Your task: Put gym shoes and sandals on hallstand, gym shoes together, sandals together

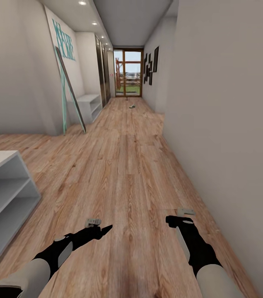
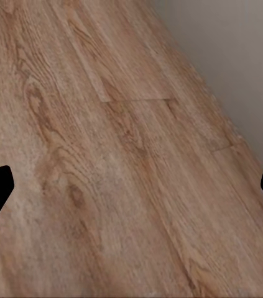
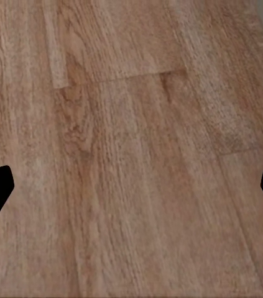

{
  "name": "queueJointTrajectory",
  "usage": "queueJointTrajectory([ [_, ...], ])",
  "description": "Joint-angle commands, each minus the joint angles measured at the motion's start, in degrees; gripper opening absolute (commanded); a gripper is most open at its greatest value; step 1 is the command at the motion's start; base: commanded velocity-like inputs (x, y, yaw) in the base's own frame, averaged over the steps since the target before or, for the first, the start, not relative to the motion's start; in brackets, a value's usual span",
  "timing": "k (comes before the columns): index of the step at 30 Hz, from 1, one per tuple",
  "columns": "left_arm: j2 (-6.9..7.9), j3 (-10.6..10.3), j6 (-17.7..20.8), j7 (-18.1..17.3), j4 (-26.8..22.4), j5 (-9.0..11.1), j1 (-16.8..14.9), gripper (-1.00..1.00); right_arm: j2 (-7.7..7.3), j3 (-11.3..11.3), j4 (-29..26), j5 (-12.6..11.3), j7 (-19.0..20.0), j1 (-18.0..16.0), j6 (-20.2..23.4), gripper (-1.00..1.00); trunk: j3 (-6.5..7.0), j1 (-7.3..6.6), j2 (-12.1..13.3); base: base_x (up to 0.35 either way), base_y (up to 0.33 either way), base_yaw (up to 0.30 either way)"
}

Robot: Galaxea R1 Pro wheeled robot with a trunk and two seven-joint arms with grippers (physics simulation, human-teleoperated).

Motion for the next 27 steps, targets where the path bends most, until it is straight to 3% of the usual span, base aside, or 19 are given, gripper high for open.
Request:
queueJointTrajectory([
  [1,0.03,-0.39,-0.36,0.11,0.07,0.32,-0.04,1.00,0.06,-0.14,-0.08,0.29,0.02,-0.02,0.34,1.00,0.04,-0.01,-0.02,0.000,0.000,0.000],
  [27,0.07,-0.26,-0.37,0.86,-0.20,0.31,-0.04,1.00,0.21,0.03,-0.10,0.29,-0.05,-0.02,0.34,1.00,2.49,-0.01,-0.02,0.000,0.000,0.000],
])
